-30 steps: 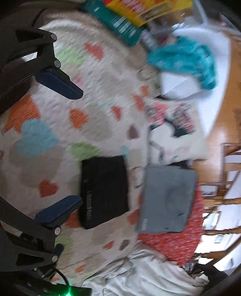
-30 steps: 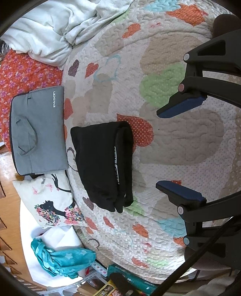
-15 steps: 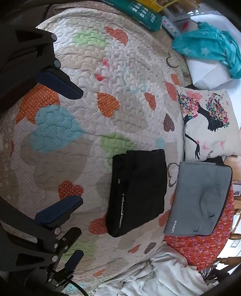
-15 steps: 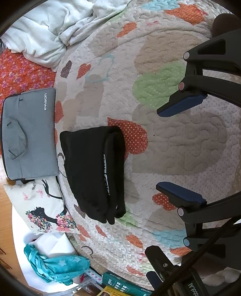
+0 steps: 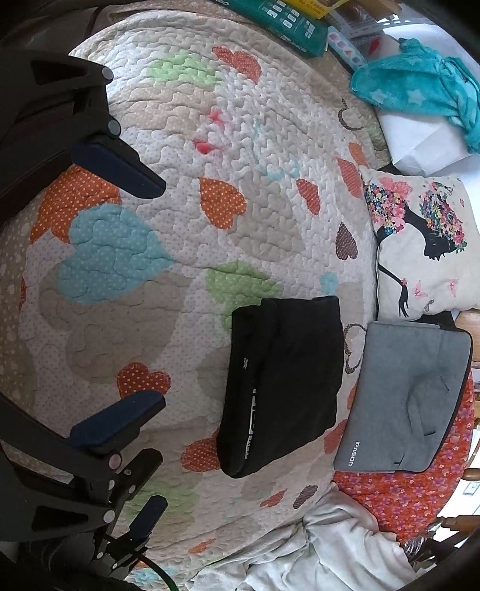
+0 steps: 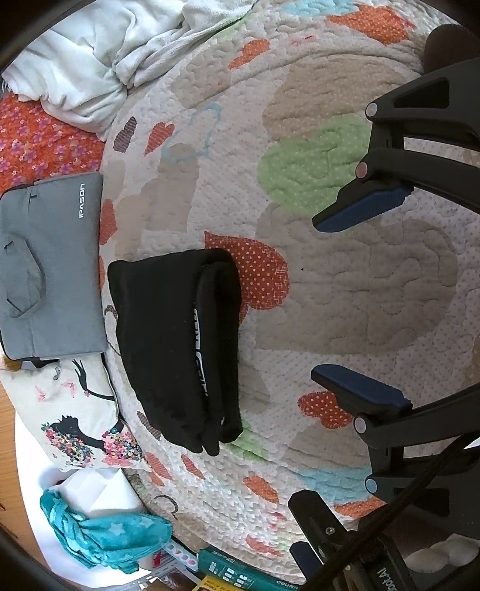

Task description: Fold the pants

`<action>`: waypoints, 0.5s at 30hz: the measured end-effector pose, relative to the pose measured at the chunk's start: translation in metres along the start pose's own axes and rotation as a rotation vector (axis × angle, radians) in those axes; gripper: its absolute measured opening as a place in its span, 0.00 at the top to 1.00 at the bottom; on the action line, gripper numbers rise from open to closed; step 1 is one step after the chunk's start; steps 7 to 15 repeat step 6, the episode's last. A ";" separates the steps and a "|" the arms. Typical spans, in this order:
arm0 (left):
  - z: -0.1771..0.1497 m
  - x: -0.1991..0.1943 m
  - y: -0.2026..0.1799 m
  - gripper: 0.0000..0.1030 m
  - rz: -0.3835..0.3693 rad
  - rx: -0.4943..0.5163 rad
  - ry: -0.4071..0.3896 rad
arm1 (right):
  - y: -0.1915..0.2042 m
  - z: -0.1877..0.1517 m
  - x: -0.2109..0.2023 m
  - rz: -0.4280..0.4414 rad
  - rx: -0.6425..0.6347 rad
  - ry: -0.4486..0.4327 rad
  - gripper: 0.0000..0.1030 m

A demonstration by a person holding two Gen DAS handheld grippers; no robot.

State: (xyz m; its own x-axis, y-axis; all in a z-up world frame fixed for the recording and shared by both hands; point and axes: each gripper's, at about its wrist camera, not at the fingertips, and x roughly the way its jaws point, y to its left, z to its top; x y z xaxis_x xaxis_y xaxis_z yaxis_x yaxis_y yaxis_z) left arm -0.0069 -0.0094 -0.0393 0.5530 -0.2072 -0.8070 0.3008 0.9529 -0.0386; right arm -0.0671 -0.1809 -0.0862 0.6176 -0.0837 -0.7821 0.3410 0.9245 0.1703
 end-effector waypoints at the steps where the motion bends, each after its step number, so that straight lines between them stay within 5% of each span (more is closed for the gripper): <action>1: 0.000 0.000 0.000 0.00 -0.002 -0.001 0.002 | 0.000 0.000 0.001 0.000 -0.001 0.002 0.24; 15: 0.000 0.005 0.001 0.00 -0.005 -0.004 0.011 | 0.001 0.000 0.003 -0.001 -0.001 0.007 0.23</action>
